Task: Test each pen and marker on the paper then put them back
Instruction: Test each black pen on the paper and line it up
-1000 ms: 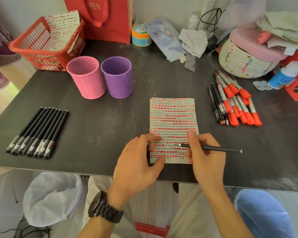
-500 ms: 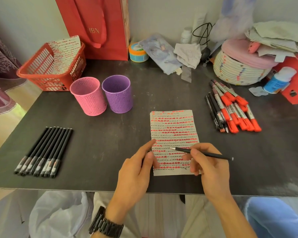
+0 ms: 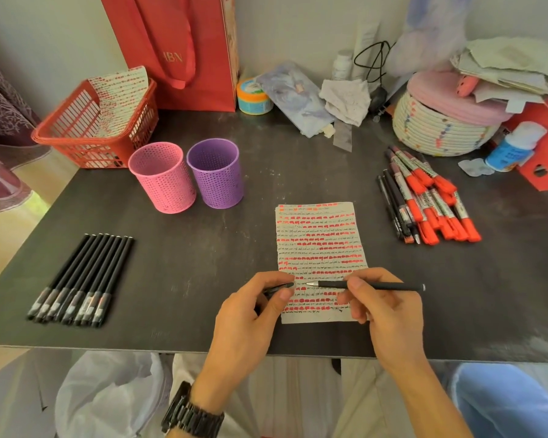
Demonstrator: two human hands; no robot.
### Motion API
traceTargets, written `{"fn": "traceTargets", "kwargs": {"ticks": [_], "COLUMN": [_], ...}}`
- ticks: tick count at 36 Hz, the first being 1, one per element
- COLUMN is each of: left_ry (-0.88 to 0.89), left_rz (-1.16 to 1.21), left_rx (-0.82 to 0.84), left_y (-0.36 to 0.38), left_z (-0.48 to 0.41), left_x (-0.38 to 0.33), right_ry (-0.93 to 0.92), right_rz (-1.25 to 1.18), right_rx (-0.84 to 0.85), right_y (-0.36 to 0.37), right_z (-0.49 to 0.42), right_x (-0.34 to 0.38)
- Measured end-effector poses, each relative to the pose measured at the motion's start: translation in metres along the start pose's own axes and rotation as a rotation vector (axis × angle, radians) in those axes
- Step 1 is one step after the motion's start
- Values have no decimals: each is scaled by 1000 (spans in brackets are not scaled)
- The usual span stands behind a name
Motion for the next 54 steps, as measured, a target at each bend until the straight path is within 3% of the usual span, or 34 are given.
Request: {"fn": "traceTargets", "kwargs": {"ticks": [21,33,46,54], "left_ry": [157,119,102,111], "left_rz": [3,131,65,-7], "left_rx": [-38,-23,-4,35], "left_y": [-3,-1,0,3], "left_z": [2,2,0,0], "left_x": [-11,-7,-7,-9], "right_ry": [11,-7,20,-85], "right_rz": [148,202,247,267], "right_rx": [56,103,186,152], "right_y": [7,15,19,21], "right_z": [3,5,4,5], "right_x": [1,5,-2,6]}}
Point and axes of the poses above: each hand's wrist, its own z-axis away from the middle knuckle, its own y-axis out of the palm, x = y × z, the point moved 7 cm from there along -z, towards the middle knuckle
